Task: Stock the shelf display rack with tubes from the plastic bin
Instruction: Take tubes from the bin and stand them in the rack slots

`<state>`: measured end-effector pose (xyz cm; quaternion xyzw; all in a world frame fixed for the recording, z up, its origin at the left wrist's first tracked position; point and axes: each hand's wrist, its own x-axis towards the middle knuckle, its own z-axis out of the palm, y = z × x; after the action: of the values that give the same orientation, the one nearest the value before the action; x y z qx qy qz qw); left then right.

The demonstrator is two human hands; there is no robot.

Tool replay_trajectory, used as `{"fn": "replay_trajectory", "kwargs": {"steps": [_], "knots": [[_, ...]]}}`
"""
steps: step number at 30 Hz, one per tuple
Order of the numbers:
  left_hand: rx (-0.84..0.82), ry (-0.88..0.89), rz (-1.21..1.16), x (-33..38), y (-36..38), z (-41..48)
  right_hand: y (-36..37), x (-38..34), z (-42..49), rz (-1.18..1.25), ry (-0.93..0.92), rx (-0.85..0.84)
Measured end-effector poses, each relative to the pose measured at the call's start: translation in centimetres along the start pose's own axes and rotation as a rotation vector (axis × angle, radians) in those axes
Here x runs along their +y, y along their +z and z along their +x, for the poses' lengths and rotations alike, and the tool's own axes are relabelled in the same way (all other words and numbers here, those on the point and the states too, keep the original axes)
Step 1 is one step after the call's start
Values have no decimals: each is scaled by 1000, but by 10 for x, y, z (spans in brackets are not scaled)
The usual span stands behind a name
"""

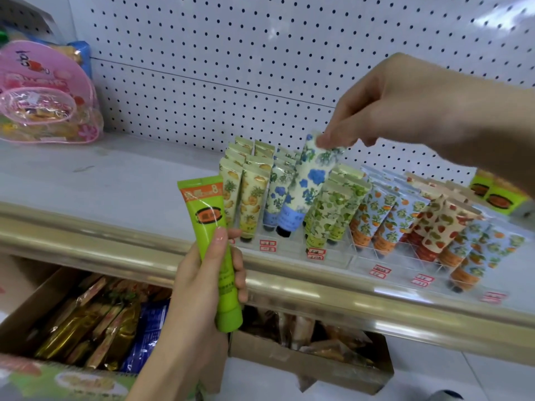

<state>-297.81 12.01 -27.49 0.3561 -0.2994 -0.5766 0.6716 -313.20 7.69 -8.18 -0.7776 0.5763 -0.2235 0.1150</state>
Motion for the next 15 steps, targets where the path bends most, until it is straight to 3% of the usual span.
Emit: {"fn": "replay_trajectory", "kwargs": {"steps": [15], "knots": [[-43, -30, -114, 5, -7, 2, 32, 18, 35, -184, 120, 31]]}}
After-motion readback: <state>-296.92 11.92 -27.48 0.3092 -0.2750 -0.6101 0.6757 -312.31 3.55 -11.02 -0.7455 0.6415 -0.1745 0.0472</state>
